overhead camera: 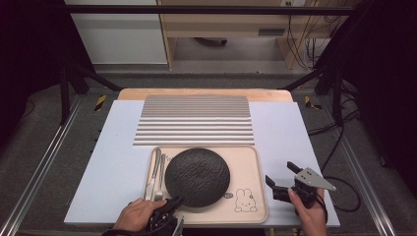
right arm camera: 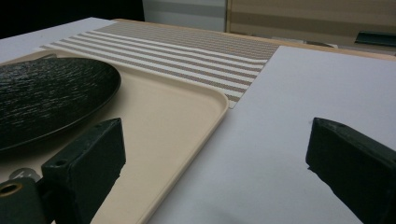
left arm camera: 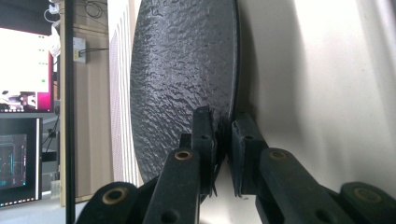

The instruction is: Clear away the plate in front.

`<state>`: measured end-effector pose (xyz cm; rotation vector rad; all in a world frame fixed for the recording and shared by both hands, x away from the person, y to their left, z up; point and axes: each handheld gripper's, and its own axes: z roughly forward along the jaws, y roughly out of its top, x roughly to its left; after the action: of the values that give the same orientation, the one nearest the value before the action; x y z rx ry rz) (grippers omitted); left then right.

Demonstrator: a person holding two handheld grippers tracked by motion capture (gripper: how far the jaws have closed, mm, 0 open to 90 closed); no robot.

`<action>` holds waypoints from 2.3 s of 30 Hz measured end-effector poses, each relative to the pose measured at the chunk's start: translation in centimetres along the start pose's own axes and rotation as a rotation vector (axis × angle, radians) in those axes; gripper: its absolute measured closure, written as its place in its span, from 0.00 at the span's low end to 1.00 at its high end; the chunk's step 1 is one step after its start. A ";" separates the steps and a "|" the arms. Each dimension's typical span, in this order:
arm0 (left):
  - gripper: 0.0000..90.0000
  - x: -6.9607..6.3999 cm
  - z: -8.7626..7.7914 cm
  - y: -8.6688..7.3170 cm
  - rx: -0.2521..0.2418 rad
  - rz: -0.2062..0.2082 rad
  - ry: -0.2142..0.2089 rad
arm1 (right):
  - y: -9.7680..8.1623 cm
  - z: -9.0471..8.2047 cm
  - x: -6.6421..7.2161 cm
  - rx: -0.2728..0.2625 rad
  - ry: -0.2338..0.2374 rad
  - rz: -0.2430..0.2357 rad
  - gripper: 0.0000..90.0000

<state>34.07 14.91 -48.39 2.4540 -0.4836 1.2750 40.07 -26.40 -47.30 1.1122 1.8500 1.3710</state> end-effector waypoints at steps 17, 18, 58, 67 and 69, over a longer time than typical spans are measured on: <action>0.89 -0.3 0.3 -0.4 0.014 -0.006 -0.018 | 0.0 0.1 0.0 0.005 0.003 -0.001 0.05; 0.89 -0.3 0.3 -0.4 0.015 -0.004 -0.017 | 0.0 0.1 0.0 0.006 0.003 -0.002 0.05; 0.20 1.3 -0.3 -1.0 -0.098 -0.345 0.011 | -0.2 0.0 -0.1 0.009 -0.004 0.013 0.05; 0.18 2.1 -0.9 -1.4 -0.192 -0.453 0.017 | -0.4 0.2 -0.2 0.017 -0.010 0.012 0.05; 0.18 2.2 -1.1 -1.5 -0.199 -0.468 0.023 | -0.4 0.2 -0.2 0.017 -0.011 0.008 0.05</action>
<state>35.16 16.37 -46.13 2.2054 -0.0181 1.0040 40.22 -26.54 -47.74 1.1350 1.8546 1.3536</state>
